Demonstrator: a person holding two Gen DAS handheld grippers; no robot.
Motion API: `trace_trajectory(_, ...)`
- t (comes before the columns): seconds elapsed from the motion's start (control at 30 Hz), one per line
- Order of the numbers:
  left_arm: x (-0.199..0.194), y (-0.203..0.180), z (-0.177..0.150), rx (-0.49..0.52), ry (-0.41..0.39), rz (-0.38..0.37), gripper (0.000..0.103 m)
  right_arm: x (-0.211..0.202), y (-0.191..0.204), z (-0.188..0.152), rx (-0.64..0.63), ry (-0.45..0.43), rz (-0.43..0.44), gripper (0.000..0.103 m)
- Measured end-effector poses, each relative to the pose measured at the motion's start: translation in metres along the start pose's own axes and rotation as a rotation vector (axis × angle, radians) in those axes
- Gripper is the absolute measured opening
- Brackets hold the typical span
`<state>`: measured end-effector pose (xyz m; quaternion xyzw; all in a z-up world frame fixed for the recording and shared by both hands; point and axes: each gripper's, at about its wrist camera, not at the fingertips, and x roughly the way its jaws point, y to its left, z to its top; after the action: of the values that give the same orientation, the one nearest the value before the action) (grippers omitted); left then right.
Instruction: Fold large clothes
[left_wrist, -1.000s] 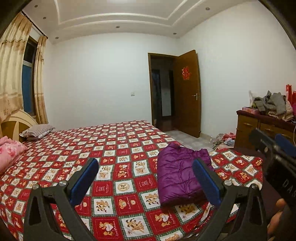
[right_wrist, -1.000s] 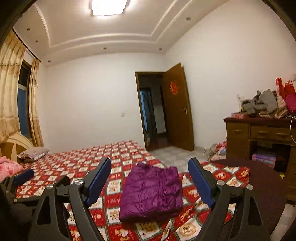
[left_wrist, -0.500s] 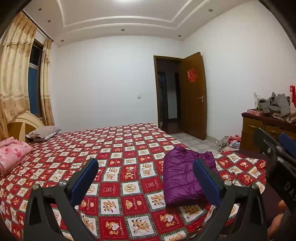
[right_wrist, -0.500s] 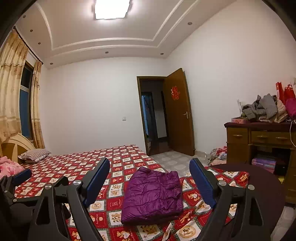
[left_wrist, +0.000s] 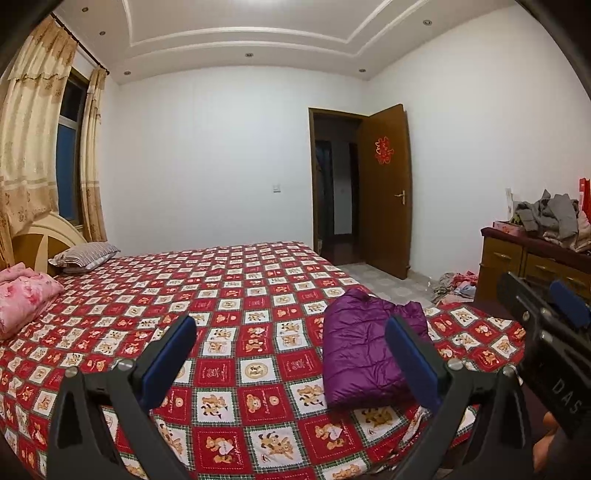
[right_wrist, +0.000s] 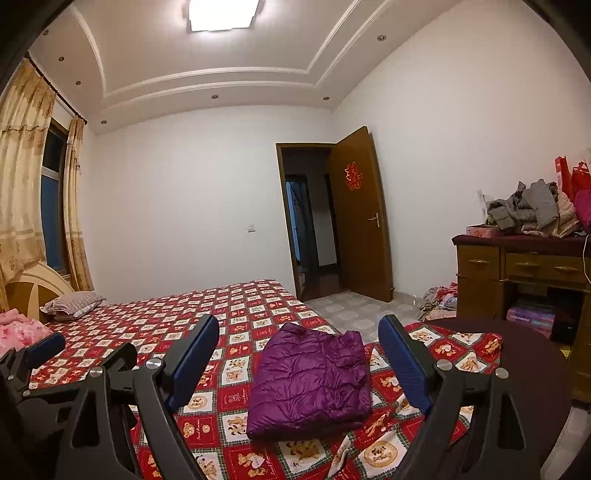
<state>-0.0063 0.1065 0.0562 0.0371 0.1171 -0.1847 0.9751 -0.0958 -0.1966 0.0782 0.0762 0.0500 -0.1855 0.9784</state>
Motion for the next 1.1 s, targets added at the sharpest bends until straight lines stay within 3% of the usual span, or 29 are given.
trace_trajectory(1.1, -0.0017, 0.0048, 0.0002, -0.003, -0.009, 0.004, 0.103, 0.0014, -0.0066, -0.0023, 0.028, 0.008, -0.006, 0.089)
